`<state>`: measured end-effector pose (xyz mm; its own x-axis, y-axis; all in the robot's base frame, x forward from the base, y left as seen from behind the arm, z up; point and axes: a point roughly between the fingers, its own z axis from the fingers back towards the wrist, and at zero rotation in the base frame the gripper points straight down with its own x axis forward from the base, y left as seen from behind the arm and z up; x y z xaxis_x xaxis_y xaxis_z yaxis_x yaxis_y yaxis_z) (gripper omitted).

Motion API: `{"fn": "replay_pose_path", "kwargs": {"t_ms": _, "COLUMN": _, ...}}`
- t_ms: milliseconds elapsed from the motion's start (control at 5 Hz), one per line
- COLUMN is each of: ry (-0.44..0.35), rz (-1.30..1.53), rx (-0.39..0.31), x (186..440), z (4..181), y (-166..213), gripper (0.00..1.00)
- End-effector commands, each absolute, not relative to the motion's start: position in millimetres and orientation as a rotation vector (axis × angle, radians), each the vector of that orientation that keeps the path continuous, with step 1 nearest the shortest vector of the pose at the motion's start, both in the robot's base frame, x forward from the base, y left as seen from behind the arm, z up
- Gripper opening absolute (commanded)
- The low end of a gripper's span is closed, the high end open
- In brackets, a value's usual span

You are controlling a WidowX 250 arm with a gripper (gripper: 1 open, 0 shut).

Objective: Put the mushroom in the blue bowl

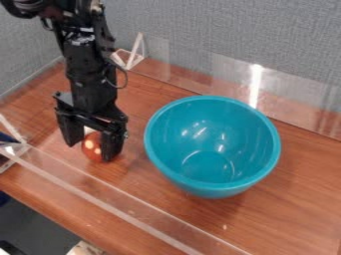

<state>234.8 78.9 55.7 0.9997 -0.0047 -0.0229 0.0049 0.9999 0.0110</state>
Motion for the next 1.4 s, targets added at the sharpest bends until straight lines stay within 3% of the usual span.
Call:
{"fn": "replay_pose_path", "kwargs": {"t_ms": 0, "ry": -0.028, "rz": -0.007, "rx": 0.040, "x": 243, "z": 64.6, "y": 79, "gripper": 1.00}}
{"fn": "replay_pose_path", "kwargs": {"t_ms": 1000, "ry": -0.009, "rz": 0.016, "rx": 0.068, "x": 261, "z": 38.6, "y": 75, "gripper": 1.00}}
{"fn": "replay_pose_path", "kwargs": {"t_ms": 1200, "ry": -0.006, "rz": 0.016, "rx": 0.071, "x": 262, "z": 35.0, "y": 75, "gripper": 0.00}}
